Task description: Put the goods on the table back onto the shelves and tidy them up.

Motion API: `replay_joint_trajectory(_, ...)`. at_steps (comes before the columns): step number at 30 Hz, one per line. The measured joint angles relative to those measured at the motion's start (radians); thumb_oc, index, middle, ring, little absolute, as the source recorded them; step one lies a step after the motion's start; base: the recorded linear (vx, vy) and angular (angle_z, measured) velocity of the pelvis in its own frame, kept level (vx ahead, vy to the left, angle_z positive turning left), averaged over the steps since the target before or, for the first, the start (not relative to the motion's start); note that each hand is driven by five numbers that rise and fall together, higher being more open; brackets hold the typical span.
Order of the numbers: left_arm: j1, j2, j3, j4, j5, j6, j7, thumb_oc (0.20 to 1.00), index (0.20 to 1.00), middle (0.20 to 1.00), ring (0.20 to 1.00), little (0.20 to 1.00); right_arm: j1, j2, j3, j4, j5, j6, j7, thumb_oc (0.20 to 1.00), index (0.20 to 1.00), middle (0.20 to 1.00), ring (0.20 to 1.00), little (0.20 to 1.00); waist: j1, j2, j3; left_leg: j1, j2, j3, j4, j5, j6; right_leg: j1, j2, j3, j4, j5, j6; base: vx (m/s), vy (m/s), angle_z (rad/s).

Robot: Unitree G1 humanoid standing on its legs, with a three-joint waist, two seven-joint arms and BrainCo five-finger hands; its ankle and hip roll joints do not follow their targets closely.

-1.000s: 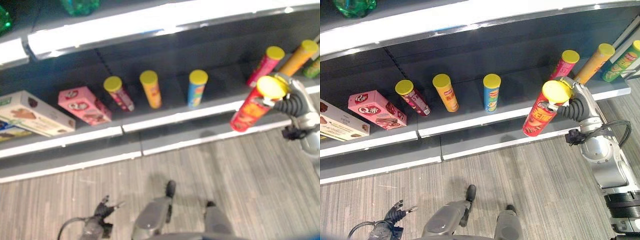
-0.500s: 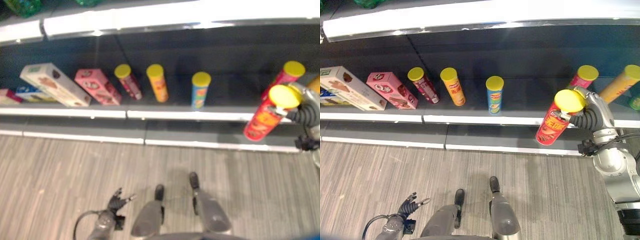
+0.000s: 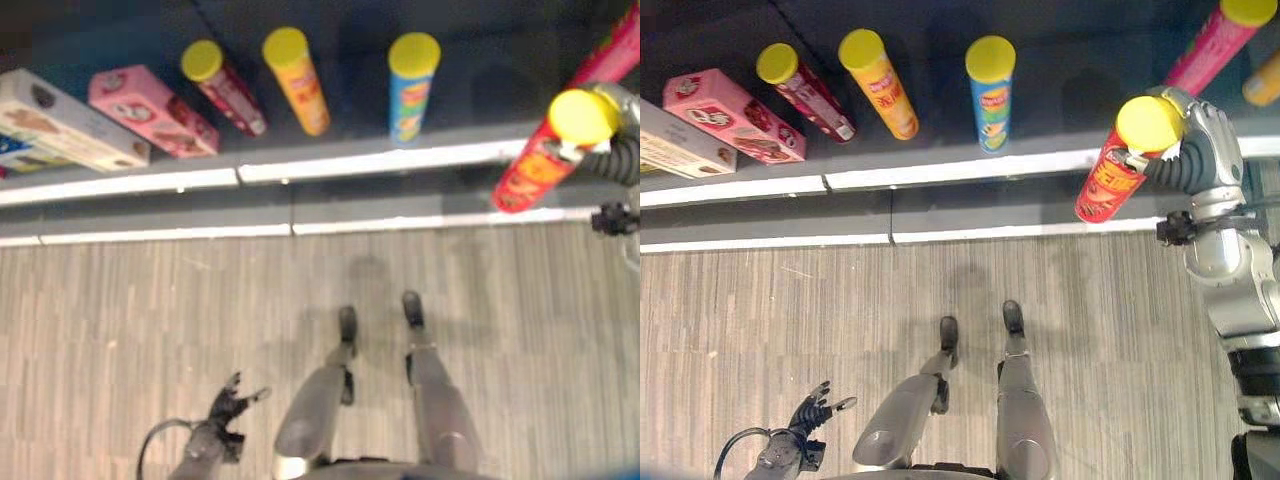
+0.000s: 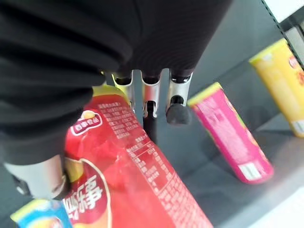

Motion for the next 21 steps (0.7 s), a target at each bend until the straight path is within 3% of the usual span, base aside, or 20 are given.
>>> replay_joint_trajectory(7, -0.036, -0.001, 0.0, -0.038, -0.057, -0.017, 0.014, 1.0, 1.0, 1.0, 1.0, 1.0, -0.261, -0.105, 0.084, 0.058, 0.001, 0.002, -0.046, 0.2, 0.2, 0.2, 0.2, 0.2, 0.022, 0.03, 0.043, -0.092, -0.002, -0.006, 0.017, 0.012, 0.004, -0.083, -0.001, -0.007, 0.004, 0.019, -0.004, -0.03, -0.019, 0.02)
replay_joint_trajectory(15, -0.06, 0.002, -0.004, -0.049, -0.082, -0.027, 0.027, 1.0, 1.0, 1.0, 1.0, 1.0, -0.493, -0.152, 0.18, 0.102, 0.001, 0.005, -0.103, 0.2, 0.2, 0.2, 0.2, 0.2, 0.031, 0.022, 0.073, -0.153, 0.0, -0.033, 0.02, 0.018, -0.004, -0.147, -0.001, -0.031, 0.03, 0.012, -0.008, 0.01, -0.022, 0.08)
replay_joint_trajectory(21, -0.06, 0.001, -0.041, -0.065, -0.087, -0.028, 0.031, 1.0, 1.0, 1.0, 1.0, 1.0, -0.517, -0.159, 0.203, 0.109, 0.001, 0.008, -0.119, 0.2, 0.2, 0.2, 0.2, 0.2, 0.037, 0.018, 0.076, -0.171, -0.002, -0.043, 0.021, 0.025, -0.008, -0.165, -0.003, -0.035, 0.041, 0.012, -0.008, 0.0, -0.012, 0.04)
